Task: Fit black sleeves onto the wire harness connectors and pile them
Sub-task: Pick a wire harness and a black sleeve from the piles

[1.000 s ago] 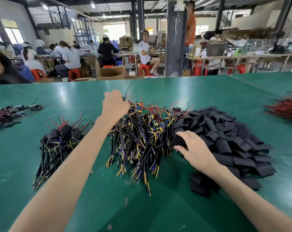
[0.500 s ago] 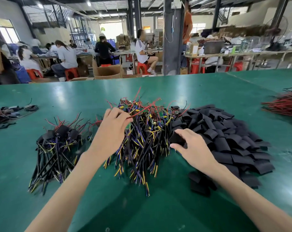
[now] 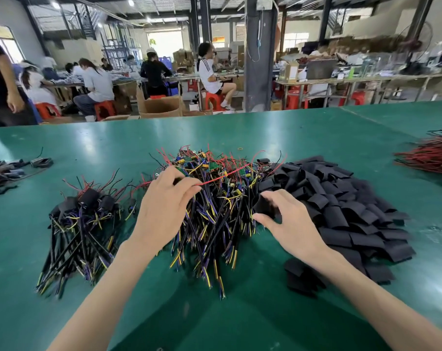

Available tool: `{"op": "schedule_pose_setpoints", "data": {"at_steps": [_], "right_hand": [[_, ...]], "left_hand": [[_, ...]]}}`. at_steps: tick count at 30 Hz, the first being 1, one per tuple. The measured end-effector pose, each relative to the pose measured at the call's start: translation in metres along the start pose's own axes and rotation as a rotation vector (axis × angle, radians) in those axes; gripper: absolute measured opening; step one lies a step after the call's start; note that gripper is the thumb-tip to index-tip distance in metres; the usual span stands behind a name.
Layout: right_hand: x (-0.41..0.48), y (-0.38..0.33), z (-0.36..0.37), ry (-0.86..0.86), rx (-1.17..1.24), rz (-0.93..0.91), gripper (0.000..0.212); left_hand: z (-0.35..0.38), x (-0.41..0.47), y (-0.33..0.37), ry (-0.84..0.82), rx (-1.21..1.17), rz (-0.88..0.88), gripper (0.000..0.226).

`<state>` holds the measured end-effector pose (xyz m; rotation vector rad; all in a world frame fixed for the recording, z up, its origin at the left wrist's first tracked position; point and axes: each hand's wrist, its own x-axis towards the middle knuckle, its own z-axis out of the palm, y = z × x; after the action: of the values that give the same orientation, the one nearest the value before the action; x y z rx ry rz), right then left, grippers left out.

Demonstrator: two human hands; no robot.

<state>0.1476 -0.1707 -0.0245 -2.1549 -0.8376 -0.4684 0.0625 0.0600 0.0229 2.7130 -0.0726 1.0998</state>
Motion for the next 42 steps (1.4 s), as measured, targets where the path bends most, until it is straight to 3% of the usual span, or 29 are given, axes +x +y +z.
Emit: {"op": "schedule_pose_setpoints", "data": {"at_steps": [23,42], "right_hand": [[0.002,-0.003,-0.006,0.043,0.145,0.089,0.029],[0.003,0.006,-0.003,0.076,0.15,0.135,0.04]], "left_hand": [[0.013,-0.029,0.009,-0.062,-0.023,0.025,0.014],[0.015,-0.031,0.006,-0.039,0.069,0.004,0.02]]}}
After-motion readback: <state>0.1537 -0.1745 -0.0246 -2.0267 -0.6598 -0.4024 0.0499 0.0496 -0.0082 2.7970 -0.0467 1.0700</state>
